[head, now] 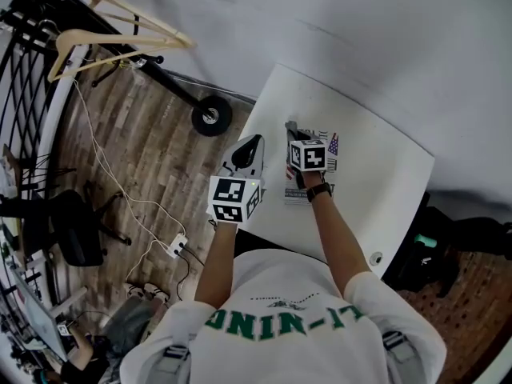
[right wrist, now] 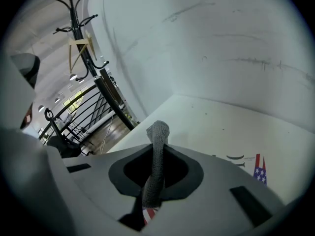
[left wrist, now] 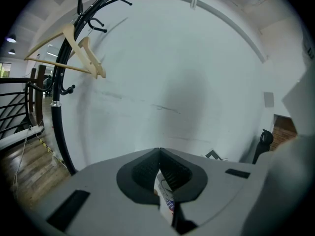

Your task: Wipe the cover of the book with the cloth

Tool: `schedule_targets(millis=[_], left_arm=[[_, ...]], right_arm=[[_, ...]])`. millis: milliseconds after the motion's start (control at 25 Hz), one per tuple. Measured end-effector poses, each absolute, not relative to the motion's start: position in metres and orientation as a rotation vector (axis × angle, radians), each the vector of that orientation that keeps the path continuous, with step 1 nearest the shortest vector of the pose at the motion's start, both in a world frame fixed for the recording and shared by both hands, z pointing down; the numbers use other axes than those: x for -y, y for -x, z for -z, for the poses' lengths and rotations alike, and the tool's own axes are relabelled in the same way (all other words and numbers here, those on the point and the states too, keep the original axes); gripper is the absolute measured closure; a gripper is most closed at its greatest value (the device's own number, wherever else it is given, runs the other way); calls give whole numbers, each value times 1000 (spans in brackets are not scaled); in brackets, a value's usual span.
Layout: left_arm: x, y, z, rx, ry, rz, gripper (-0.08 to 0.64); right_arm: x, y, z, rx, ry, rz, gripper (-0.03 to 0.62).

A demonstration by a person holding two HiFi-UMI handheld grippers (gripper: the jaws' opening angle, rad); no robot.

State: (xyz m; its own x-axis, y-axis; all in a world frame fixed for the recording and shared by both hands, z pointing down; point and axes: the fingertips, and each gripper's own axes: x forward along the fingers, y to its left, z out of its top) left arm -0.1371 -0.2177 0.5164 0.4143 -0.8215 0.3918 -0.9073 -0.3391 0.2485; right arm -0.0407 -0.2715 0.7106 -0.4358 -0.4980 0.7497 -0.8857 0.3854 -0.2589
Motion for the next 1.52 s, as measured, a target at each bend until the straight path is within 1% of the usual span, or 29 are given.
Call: schedule_targets(millis=[160,320,600,760,960,1080,1160,1400,1520], left_arm=[[225,143,-532,1486,-2195,-296,552],[235,127,-536,1471,-2206,-328,552],[234,74,-540,1373,-2265,-375,552],[233,55,-539,1351,-2279,-381,552],[229,51,-536,1364,-2283,-386,552],[225,58,-535,1392,-2268,-389,552],[221,63,-536,1408,-2254,-395,552],[205,77,-535,1447,-2224,-419,552],[199,85,-533,1467,-2214,-430,552]], right_arm=[[274,41,-725,2020,-1160,-954,554],[281,27,-719,2023,-1170,-975,554],[287,-65,-715,1946,-1328,-1016,552],[289,-118,-715,1904,-1409,-1062,554],[290,-137,-717,1928,-1407,-1079,552],[290,-132,-716,1912,-1403,-1087,554],[286,-114,-710,1936,-1368,-1113,554],[264,-12,-696,2101,-1167,-1192,554],[254,30,-702,2108,-1067,-1139,554]])
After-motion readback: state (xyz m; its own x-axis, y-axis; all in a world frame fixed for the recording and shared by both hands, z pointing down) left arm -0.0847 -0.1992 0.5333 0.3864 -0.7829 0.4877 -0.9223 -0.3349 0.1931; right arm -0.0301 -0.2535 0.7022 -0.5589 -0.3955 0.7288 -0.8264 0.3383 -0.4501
